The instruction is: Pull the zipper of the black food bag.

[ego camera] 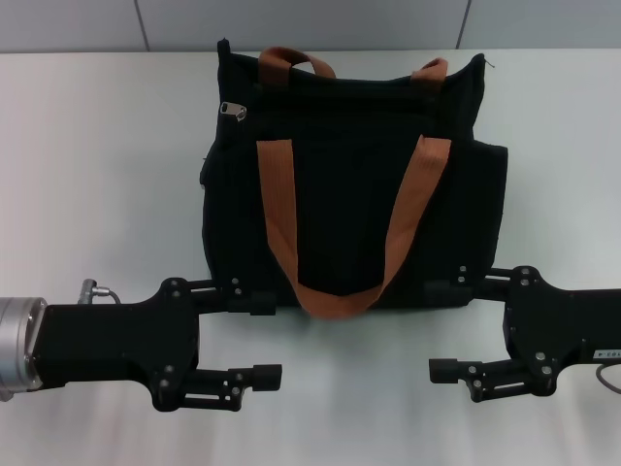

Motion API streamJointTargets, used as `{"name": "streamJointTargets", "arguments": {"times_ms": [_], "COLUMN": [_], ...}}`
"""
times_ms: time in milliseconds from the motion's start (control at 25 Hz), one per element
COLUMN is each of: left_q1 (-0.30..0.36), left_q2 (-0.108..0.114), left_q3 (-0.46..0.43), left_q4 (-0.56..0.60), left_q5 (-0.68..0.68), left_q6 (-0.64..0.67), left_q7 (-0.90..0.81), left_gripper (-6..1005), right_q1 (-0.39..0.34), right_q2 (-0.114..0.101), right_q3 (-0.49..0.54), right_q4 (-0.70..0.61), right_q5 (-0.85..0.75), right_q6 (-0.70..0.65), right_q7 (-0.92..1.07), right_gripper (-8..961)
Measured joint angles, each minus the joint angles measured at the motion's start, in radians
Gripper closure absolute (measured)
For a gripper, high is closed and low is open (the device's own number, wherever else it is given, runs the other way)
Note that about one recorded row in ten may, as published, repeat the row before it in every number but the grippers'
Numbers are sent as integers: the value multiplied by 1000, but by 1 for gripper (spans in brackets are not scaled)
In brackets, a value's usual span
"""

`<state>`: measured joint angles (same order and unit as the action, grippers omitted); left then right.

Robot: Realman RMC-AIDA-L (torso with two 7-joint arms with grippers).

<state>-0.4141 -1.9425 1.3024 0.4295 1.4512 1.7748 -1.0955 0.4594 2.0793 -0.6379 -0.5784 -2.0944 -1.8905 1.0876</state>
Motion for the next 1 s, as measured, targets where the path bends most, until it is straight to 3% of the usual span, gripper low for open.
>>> {"name": "streamJointTargets", "arguments": {"times_ms": [760,1000], "left_q1": [0,-3], "left_q2": [-4,-18], "left_q3": [-7,-172], "left_q4": [0,5], "left_q5": [-6,-8], "left_q6": [10,110], "left_q7": [4,28], "left_gripper": [254,273], "right_q1": [0,-3], "right_q2": [0,-1], "right_q3": [6,8], "right_q4": [0,0], "right_q5": [1,1], "right_q6": [-1,1], "right_q7": [0,4], "right_gripper": [126,126]}}
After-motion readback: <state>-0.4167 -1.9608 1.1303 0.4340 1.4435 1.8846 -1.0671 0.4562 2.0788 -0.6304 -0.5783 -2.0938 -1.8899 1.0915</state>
